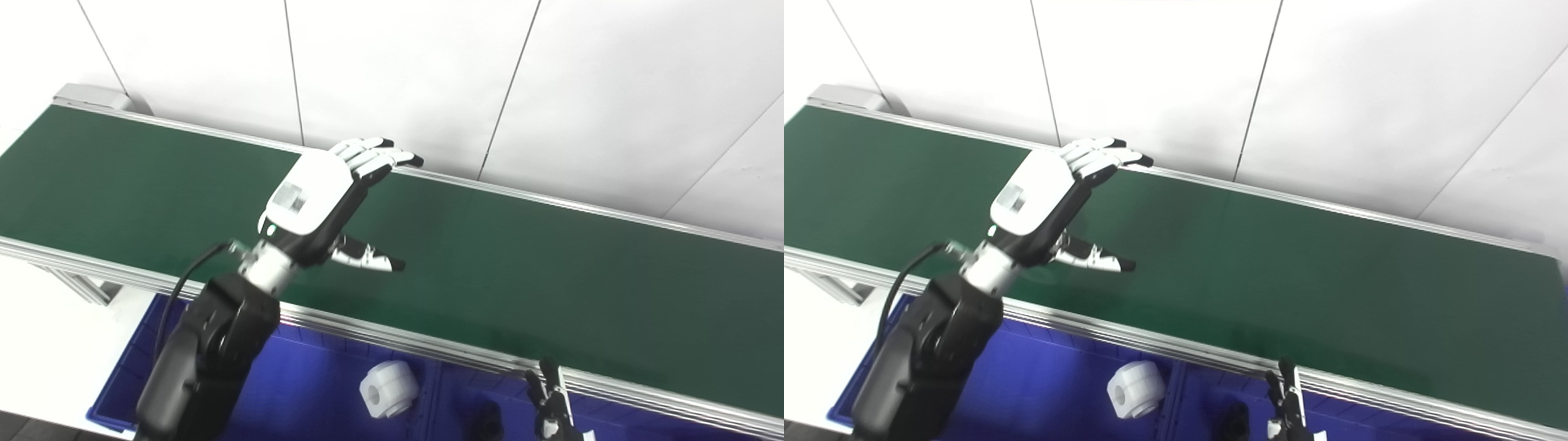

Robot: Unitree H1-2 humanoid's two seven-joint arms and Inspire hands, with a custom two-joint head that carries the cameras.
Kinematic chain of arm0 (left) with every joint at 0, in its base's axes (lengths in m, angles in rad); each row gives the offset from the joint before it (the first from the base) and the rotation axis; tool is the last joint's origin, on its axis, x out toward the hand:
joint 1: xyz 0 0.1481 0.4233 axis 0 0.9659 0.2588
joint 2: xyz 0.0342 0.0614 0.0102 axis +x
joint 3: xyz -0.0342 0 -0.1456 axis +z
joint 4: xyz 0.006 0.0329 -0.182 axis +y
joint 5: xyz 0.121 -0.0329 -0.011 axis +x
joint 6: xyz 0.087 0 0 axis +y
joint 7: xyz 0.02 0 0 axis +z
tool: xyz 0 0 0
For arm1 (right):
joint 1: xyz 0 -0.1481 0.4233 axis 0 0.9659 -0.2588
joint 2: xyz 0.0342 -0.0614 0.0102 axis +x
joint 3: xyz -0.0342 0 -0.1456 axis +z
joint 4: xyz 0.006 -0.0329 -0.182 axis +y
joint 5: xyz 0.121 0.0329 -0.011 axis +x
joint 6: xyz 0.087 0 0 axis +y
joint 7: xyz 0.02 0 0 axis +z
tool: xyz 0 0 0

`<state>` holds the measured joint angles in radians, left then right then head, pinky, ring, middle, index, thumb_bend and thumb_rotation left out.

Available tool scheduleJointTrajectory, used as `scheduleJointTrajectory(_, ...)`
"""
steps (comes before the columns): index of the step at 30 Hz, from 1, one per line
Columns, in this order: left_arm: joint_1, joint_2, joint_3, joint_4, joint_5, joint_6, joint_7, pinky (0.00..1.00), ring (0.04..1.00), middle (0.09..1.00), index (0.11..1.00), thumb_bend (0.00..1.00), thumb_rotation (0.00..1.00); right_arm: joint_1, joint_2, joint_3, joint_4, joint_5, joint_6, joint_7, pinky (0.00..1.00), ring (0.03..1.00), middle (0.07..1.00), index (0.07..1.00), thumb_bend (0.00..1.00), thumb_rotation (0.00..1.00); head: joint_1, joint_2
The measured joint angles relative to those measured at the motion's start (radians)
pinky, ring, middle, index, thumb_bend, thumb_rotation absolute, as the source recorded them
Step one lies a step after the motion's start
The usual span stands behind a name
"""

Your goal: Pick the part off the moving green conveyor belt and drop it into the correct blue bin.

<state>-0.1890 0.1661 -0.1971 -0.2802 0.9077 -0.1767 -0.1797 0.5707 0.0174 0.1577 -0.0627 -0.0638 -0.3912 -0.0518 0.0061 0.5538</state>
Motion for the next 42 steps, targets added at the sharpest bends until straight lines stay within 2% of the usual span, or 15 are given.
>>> scheduleJointTrajectory(7, -0.118, 0.036, -0.001, 0.235, 0.013, 0.011, 0.024, 0.82, 0.839, 0.828, 0.804, 0.97, 0.22, 0.005, -0.002, -0.006, -0.002, 0.007, -0.001, 0.0, 0.97, 0.972, 1.0, 1.0, 0.7, 1.0, -0.003, 0.005)
scheduleJointTrajectory(14, -0.153, 0.054, -0.018, 0.366, -0.012, 0.035, 0.031, 0.81, 0.844, 0.835, 0.809, 0.96, 0.2, 0.007, -0.001, -0.007, -0.007, 0.01, -0.001, 0.0, 0.96, 0.972, 1.0, 1.0, 0.72, 1.0, -0.002, 0.02)
scheduleJointTrajectory(17, -0.163, 0.065, -0.028, 0.398, -0.036, 0.051, 0.013, 0.8, 0.844, 0.847, 0.82, 0.97, 0.19, 0.007, -0.001, -0.007, -0.008, 0.008, -0.001, 0.0, 0.96, 0.971, 1.0, 1.0, 0.72, 1.0, -0.002, 0.025)
scheduleJointTrajectory(20, -0.177, 0.082, -0.046, 0.401, -0.092, 0.078, -0.056, 0.77, 0.845, 0.85, 0.825, 0.97, 0.18, 0.007, -0.001, -0.007, -0.011, 0.007, 0.0, 0.001, 0.96, 0.971, 1.0, 1.0, 0.71, 1.0, -0.003, 0.029)
scheduleJointTrajectory(26, -0.264, 0.135, -0.082, 0.403, -0.222, 0.139, -0.266, 0.7, 0.825, 0.85, 0.823, 0.98, 0.23, 0.003, 0.006, -0.001, -0.014, 0.004, 0.0, 0.004, 0.95, 0.967, 1.0, 1.0, 0.72, 1.0, -0.008, 0.038)
scheduleJointTrajectory(30, -0.317, 0.161, -0.115, 0.396, -0.283, 0.227, -0.418, 0.71, 0.831, 0.858, 0.828, 0.98, 0.23, 0.003, 0.014, 0.0, -0.018, -0.003, 0.002, 0.005, 0.95, 0.969, 1.0, 1.0, 0.71, 1.0, -0.009, 0.04)
scheduleJointTrajectory(33, -0.34, 0.172, -0.139, 0.39, -0.309, 0.296, -0.508, 0.71, 0.826, 0.859, 0.83, 0.99, 0.23, 0.003, 0.015, 0.001, -0.022, -0.005, 0.005, 0.005, 0.96, 0.972, 1.0, 1.0, 0.72, 1.0, -0.015, 0.041)
scheduleJointTrajectory(37, -0.355, 0.176, -0.163, 0.371, -0.318, 0.34, -0.566, 0.69, 0.813, 0.853, 0.829, 0.99, 0.21, 0.004, 0.019, 0.002, -0.024, -0.006, 0.007, 0.005, 0.95, 0.969, 1.0, 1.0, 0.73, 1.0, -0.023, 0.043)
scheduleJointTrajectory(42, -0.362, 0.181, -0.173, 0.371, -0.313, 0.345, -0.561, 0.68, 0.808, 0.857, 0.824, 0.99, 0.21, 0.007, 0.021, 0.003, -0.026, -0.006, 0.008, 0.005, 0.94, 0.962, 1.0, 1.0, 0.73, 1.0, -0.028, 0.046)
